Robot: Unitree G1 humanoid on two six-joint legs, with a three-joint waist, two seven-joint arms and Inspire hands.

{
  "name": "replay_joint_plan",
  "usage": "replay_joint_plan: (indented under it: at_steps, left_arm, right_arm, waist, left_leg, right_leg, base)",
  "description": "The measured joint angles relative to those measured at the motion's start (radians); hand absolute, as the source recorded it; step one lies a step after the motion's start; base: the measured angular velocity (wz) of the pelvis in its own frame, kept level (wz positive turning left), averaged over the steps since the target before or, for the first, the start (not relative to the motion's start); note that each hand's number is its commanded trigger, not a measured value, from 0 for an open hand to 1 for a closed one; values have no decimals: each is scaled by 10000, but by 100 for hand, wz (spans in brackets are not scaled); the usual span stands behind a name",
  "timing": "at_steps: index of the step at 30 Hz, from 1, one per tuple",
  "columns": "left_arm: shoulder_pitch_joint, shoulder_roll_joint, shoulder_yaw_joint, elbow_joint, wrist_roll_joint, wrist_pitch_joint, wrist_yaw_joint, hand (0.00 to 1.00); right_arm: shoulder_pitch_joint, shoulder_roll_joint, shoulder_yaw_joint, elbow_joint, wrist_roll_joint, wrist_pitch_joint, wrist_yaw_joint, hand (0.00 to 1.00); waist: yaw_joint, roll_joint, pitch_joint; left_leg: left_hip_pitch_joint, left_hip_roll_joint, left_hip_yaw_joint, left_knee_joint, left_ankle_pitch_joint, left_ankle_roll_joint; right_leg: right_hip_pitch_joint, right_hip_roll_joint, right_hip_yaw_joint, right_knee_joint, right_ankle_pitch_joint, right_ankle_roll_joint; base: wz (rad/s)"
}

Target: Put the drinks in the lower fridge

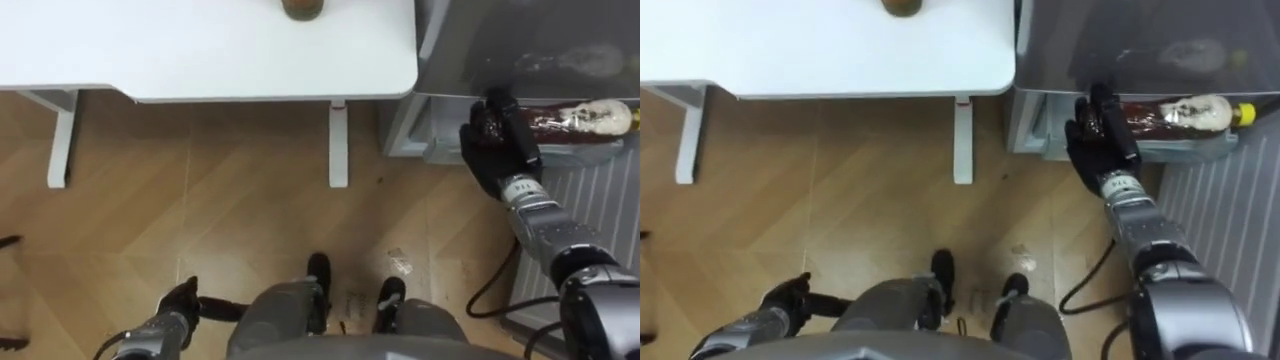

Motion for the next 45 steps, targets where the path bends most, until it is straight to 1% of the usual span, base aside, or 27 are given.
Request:
replay_joint_plan:
  at_steps: [1, 3, 5, 6, 9, 13, 15, 16, 18, 24, 28, 30, 31, 33, 36, 40, 41, 43, 45]
  left_arm:
    - [-31, 2, -4, 12, -9, 0, 6, 0]
    - [-53, 30, -201, -13, -127, -11, 18, 0]
    - [-51, 49, -307, -42, -125, -38, 36, 0]
    - [-51, 61, -375, -59, -125, -63, 41, 0]
    - [-43, 82, -375, -140, -130, -154, 48, 0]
    - [-25, 103, -395, -405, -130, -211, 47, 0]
    - [-40, 125, -493, -479, -119, -412, 43, 0]
    - [-45, 137, -518, -486, -112, -438, 42, 0]
    - [-68, 166, -540, -487, -115, -447, 35, 0]
    - [-59, 231, -542, -423, -150, -448, 23, 0]
    - [31, 229, -546, -466, -566, -584, 12, 0]
    - [40, 235, -562, -508, -793, -674, 15, 0]
    - [40, 235, -586, -517, -852, -697, 3, 0]
    - [13, 239, -640, -525, -875, -812, -34, 0]
    - [21, 302, -640, -471, -875, -950, -228, 0]
    - [210, 350, -637, -476, -874, -945, -306, 0]
    - [272, 382, -637, -481, -879, -939, -376, 0]
    - [340, 427, -637, -486, -883, -929, -441, 0]
    - [356, 438, -639, -486, -883, -926, -440, 0]
  right_arm:
    - [-109, -7, -12, 69, 9, 21, 1, 100]
    - [-412, -36, -64, 264, -7, 25, -136, 100]
    - [-507, -68, -109, 303, -24, 17, -252, 100]
    - [-514, -106, -178, 303, -26, 15, -340, 100]
    - [-623, -203, -361, 311, -281, 19, -539, 100]
    - [-793, -299, -377, 309, -509, 19, -704, 100]
    - [-867, -324, -378, 309, -515, 16, -852, 100]
    - [-882, -328, -378, 309, -521, 16, -889, 100]
    - [-927, -393, -377, 307, -613, 16, -1000, 100]
    - [-1078, -533, -369, 307, -839, 13, -1289, 100]
    - [-1139, -571, -353, 306, -869, 8, -1323, 100]
    - [-1198, -624, -293, 300, -862, 5, -1316, 100]
    - [-1236, -642, -243, 300, -852, 1, -1305, 100]
    - [-1358, -688, 27, 289, -788, -165, -1295, 100]
    - [-1362, -687, 36, 287, -711, -261, -1295, 100]
    - [-1361, -687, 32, 287, -621, -292, -1263, 100]
    - [-1347, -682, 41, 275, -605, -295, -1231, 100]
    - [-1322, -680, 208, 164, -466, -320, -1229, 100]
    - [-1242, -673, 620, 18, -166, -513, -1209, 100]
  waist:
    - [21, -15, 33]
    - [20, -42, 52]
    - [82, -81, 77]
    - [154, -85, 72]
    - [204, -93, 70]
    - [196, -106, 65]
    - [194, -107, 63]
    - [194, -105, 63]
    - [196, -114, 58]
    - [241, -147, 49]
    - [275, -167, 46]
    - [405, -218, 44]
    - [411, -221, 39]
    - [405, -226, 39]
    - [502, -224, 39]
    - [575, -219, 39]
    - [573, -220, 39]
    - [582, -220, 39]
    - [617, -216, 36]
  left_leg:
    - [-70, 8, -2, 6, 29, -6]
    - [-318, 18, -11, -35, 151, -14]
    - [-382, -2, -7, -87, 225, -25]
    - [-411, -8, -3, -145, 285, -33]
    - [-551, -26, 41, -169, 449, -24]
    - [-679, -79, 85, -157, 519, -13]
    - [-684, -123, 117, -161, 554, 0]
    - [-686, -124, 122, -161, 561, -1]
    - [-701, -156, 126, -151, 592, 12]
    - [-806, -160, 199, -138, 669, 17]
    - [-834, -194, 197, -162, 702, -13]
    - [-919, -192, 246, -150, 712, -25]
    - [-982, -188, 254, -143, 713, -27]
    - [-1109, -205, 272, -144, 780, -30]
    - [-1152, -154, 247, -151, 827, -96]
    - [-1196, -135, 235, -157, 851, -132]
    - [-1215, -123, 221, -169, 854, -136]
    - [-1241, -89, 222, -170, 867, -155]
    - [-1241, -52, 246, -151, 872, -163]
  right_leg:
    - [-87, -7, -12, 51, 12, -15]
    - [-387, -45, -85, 215, 39, -51]
    - [-557, -111, -110, 399, 28, -70]
    - [-626, -123, -116, 440, 26, -74]
    - [-859, -162, -139, 588, 36, -115]
    - [-1126, -284, -132, 919, -41, -146]
    - [-1229, -367, -108, 1116, -107, -142]
    - [-1239, -374, -108, 1133, -107, -143]
    - [-1302, -435, -118, 1273, -150, -143]
    - [-1490, -489, -115, 1461, -177, -154]
    - [-1621, -553, -84, 1622, -200, -184]
    - [-1813, -602, 19, 1792, -225, -213]
    - [-1882, -603, 43, 1833, -226, -215]
    - [-2087, -642, 57, 2008, -253, -253]
    - [-2096, -653, -133, 1991, -240, -298]
    - [-2111, -653, -293, 1960, -216, -368]
    - [-2111, -681, -405, 1955, -218, -389]
    - [-2133, -692, -452, 1946, -212, -429]
    - [-2132, -702, -529, 1935, -195, -472]
  base:
    - [-4]
    - [2]
    - [0]
    - [0]
    - [5]
    - [0]
    - [0]
    - [0]
    - [4]
    - [0]
    - [0]
    - [-9]
    - [-10]
    - [0]
    - [4]
    - [3]
    - [5]
    - [-1]
    - [-8]
